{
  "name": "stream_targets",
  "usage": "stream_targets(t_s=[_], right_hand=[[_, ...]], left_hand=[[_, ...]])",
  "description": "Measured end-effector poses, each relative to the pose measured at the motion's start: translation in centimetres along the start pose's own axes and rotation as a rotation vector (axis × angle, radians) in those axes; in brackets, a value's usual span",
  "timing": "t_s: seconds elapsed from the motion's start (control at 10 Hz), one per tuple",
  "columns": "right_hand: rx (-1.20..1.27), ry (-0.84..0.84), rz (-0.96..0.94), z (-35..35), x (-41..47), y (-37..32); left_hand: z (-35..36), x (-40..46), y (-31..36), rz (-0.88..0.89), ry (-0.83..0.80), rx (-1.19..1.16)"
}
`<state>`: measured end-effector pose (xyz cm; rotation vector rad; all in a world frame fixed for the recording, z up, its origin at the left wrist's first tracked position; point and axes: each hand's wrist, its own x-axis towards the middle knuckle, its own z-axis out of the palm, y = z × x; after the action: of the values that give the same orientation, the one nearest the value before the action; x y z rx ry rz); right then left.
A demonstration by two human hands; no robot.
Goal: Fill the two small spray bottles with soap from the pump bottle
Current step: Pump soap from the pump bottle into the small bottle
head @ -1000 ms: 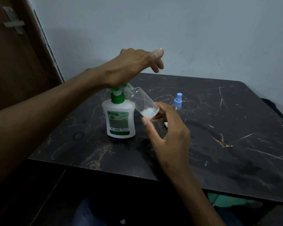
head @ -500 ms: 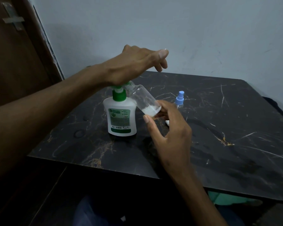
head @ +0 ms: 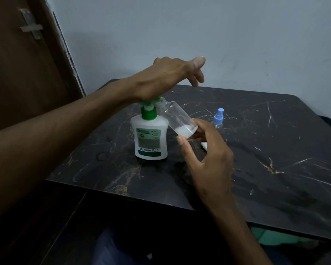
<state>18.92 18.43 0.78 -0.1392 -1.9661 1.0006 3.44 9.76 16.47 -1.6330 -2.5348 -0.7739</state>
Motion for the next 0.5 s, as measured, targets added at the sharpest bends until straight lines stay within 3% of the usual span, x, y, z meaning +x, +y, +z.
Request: stream_targets(t_s=[0.3,0.5], right_hand=[[0.009,0.007,-0.011,0.03,0.0,0.03],[0.008,0.002,-0.005,0.06,-0.06,0.17]], left_hand=[[0.12,0.06,0.1,-0.026,-0.027,-0.018],[0.21,0.14,0.66,-0.039,-0.067,0.157]])
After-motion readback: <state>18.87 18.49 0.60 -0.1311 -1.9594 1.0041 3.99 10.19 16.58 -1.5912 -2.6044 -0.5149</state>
